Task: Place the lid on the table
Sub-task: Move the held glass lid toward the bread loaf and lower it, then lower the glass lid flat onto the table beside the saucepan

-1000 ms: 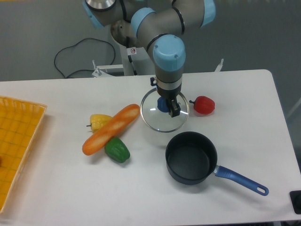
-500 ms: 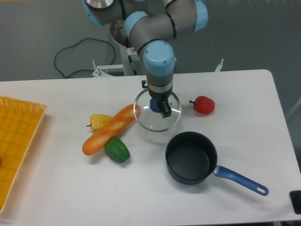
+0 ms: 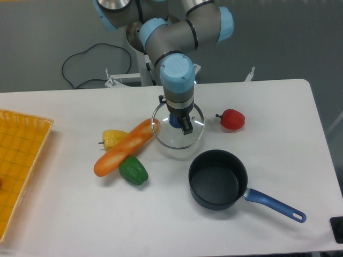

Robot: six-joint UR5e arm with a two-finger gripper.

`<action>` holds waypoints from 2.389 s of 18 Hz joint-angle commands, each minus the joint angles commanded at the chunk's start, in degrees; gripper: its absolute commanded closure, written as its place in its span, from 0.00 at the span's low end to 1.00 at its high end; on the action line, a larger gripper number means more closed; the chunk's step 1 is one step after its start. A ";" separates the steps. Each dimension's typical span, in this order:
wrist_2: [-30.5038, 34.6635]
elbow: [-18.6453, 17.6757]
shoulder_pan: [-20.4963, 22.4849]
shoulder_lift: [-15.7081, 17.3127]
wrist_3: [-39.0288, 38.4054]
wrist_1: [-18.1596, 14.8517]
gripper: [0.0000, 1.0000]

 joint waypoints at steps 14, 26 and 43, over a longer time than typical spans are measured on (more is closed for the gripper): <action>5.10 1.50 -1.76 -4.40 -2.55 2.37 0.54; 5.71 1.85 -2.46 -5.90 -5.45 2.99 0.54; 7.74 1.94 -2.64 -7.83 -5.45 4.04 0.52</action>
